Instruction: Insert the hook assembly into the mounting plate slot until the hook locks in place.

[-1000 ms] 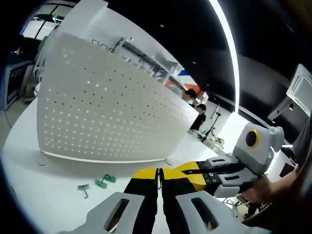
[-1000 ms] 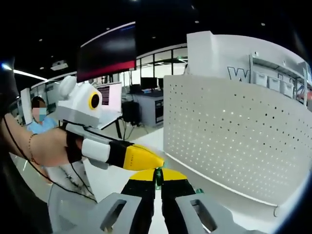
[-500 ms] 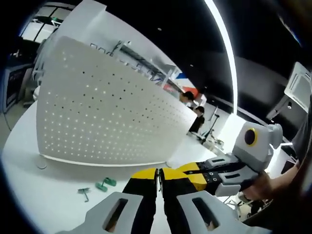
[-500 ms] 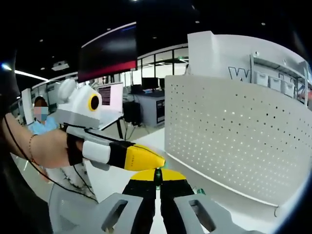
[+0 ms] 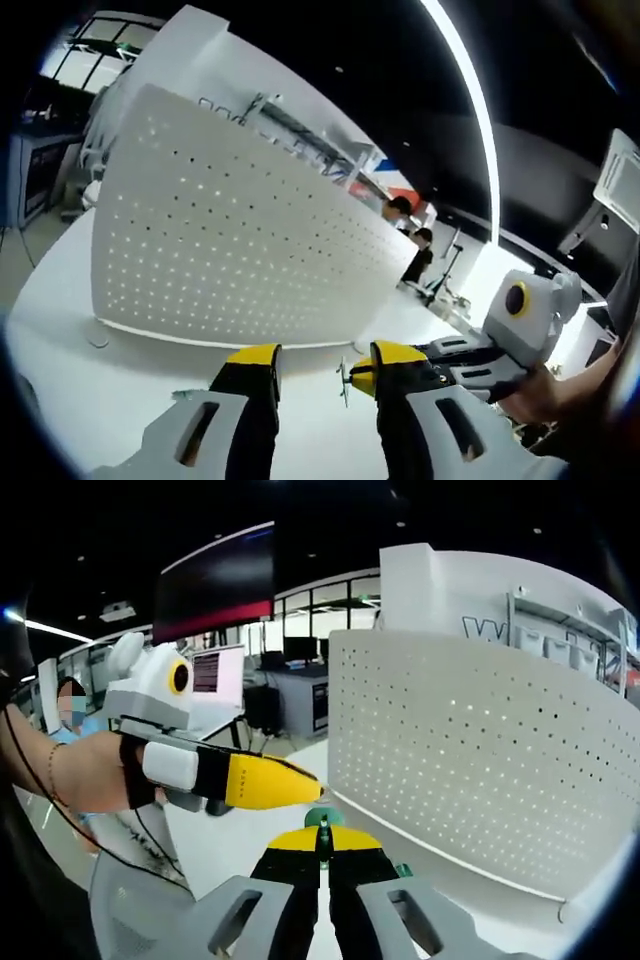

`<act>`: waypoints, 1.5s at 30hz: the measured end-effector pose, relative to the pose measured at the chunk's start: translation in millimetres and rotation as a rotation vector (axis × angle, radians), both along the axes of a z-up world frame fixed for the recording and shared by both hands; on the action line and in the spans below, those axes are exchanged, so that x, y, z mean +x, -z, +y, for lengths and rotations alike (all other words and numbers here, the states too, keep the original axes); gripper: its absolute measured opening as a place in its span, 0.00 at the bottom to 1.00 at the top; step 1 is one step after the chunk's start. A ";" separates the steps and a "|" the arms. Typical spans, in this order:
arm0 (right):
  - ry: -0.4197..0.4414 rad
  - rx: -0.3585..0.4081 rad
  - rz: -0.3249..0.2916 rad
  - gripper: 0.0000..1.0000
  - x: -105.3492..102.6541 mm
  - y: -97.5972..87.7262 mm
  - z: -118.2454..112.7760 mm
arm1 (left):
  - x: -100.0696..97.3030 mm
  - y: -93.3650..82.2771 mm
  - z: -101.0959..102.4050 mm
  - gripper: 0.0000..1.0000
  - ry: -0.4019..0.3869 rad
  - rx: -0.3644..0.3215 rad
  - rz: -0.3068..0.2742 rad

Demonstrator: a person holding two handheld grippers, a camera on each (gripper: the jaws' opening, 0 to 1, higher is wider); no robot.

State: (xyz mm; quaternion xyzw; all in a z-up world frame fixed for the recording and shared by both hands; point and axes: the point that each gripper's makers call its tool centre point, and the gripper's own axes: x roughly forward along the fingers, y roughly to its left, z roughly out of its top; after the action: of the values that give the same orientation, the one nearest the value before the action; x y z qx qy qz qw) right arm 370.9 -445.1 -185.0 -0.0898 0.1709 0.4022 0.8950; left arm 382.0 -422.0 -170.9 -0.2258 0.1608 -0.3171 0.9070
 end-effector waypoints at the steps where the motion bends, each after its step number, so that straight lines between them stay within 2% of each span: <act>1: 0.002 0.003 0.001 0.00 0.4 -0.4 -0.2 | -0.6 1.3 -0.5 0.47 0.000 -0.002 0.007; 5: 0.009 0.004 0.004 0.00 2.4 -0.2 -1.6 | -3.9 3.8 -4.0 0.50 0.015 0.006 0.007; 9: 0.018 0.002 0.006 0.00 4.7 0.9 -3.4 | -6.0 5.7 -8.7 0.60 0.027 0.011 0.008; 12: 0.024 0.003 0.007 0.00 6.4 1.2 -4.7 | -8.7 6.0 -11.2 0.59 0.040 0.012 0.011; 21: 0.053 -0.003 -0.001 0.00 15.3 1.6 -14.6 | -15.6 8.4 -16.6 0.67 0.070 -0.002 0.028; 25: 0.109 0.025 -0.016 0.00 27.3 -4.4 -26.0 | -17.6 5.9 -17.8 0.68 0.080 0.003 0.023; 28: 0.157 0.051 -0.052 0.00 41.7 -14.3 -34.7 | -20.1 8.2 -19.0 0.67 0.093 0.017 0.026; 32: 0.192 0.066 -0.081 0.00 54.9 -23.5 -42.6 | -21.1 10.2 -18.1 0.70 0.085 0.027 0.027; 35: 0.241 0.092 -0.141 0.00 68.1 -37.5 -53.0 | -21.8 11.3 -16.2 0.69 0.079 0.034 0.029; 37: 0.284 0.136 -0.155 0.00 73.5 -44.1 -58.9 | -21.4 13.5 -14.3 0.68 0.072 0.041 0.038; 45: 0.362 0.160 -0.230 0.00 92.3 -61.9 -77.4 | -20.1 18.0 -13.0 0.68 0.068 0.047 0.050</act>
State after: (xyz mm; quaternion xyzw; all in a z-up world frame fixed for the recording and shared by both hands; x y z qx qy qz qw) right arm 463.2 -522.5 -123.1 -0.0317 0.0485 0.2345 0.9704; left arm 361.9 -434.9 -188.9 -0.2068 0.1984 -0.3380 0.8964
